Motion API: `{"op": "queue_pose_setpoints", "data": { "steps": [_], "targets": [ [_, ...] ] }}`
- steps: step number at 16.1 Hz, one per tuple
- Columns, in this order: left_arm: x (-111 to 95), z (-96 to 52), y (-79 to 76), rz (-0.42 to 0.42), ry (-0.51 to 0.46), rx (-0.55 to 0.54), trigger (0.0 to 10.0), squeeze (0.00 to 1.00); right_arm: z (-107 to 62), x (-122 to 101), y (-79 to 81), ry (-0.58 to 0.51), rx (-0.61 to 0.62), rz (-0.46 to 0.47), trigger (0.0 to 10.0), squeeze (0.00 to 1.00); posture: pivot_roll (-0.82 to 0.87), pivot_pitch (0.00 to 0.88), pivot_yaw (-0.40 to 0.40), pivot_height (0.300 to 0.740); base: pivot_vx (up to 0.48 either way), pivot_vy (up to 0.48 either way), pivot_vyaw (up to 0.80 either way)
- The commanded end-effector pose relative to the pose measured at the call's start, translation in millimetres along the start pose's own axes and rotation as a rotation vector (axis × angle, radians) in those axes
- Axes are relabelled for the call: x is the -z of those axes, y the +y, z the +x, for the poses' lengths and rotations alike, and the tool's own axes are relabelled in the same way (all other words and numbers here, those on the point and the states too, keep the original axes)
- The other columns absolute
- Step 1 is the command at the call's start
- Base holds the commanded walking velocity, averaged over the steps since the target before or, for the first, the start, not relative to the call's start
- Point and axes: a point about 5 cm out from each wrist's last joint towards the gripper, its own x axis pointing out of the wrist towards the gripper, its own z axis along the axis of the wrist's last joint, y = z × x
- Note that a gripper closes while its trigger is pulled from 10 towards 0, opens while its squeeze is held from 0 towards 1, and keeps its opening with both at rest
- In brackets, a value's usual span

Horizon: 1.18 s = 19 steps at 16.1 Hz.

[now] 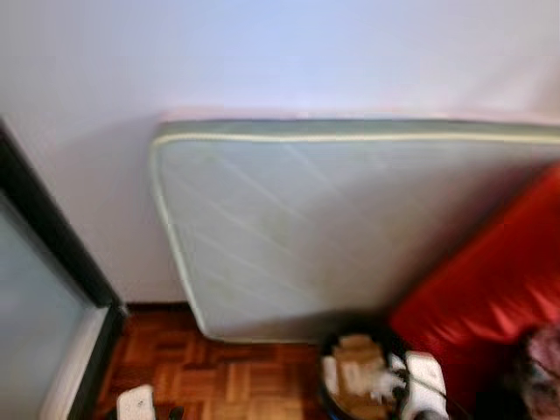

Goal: Clean up the room

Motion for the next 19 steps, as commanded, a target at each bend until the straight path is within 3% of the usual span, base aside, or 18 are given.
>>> {"op": "queue_pose_setpoints", "data": {
  "steps": [1,5,12,14,17,19],
  "targets": [
    [4.6,-0.7,-3.6,-0.002,0.023,0.007,10.0,0.00,-3.7,10.2,-9.1,0.026,0.029,0.018,10.0,0.00,0.03,0.000,-0.042,0.740,0.292,0.000,0.00],
    [2.9,-0.3,-3.3,0.006,0.016,0.012,10.0,0.00,-3.5,11.1,-6.3,0.022,0.025,0.027,10.0,0.00,0.02,0.000,-0.037,0.740,0.220,0.000,0.00],
    [-46.3,10.7,-13.2,0.009,-0.175,0.080,10.0,0.00,3.5,-17.2,5.8,-0.076,0.007,0.041,10.0,0.00,0.05,0.000,-0.037,0.740,0.000,0.000,0.00],
    [-51.7,11.8,-15.8,0.026,-0.191,0.085,10.0,0.00,5.4,-22.0,12.3,-0.084,-0.004,0.045,10.0,0.00,0.03,0.000,-0.010,0.740,0.000,0.000,0.00],
    [-66.1,13.3,-21.1,0.085,-0.245,0.122,10.0,0.00,8.9,-43.5,26.4,-0.170,-0.029,0.125,10.0,0.00,0.01,0.000,0.051,0.740,0.000,0.000,-0.78],
    [-77.7,14.3,-20.4,0.091,-0.283,0.123,10.0,0.00,9.1,-50.1,30.7,-0.201,-0.058,0.094,10.0,0.00,0.02,0.000,0.043,0.740,0.000,0.000,-0.77]
  ]
}}
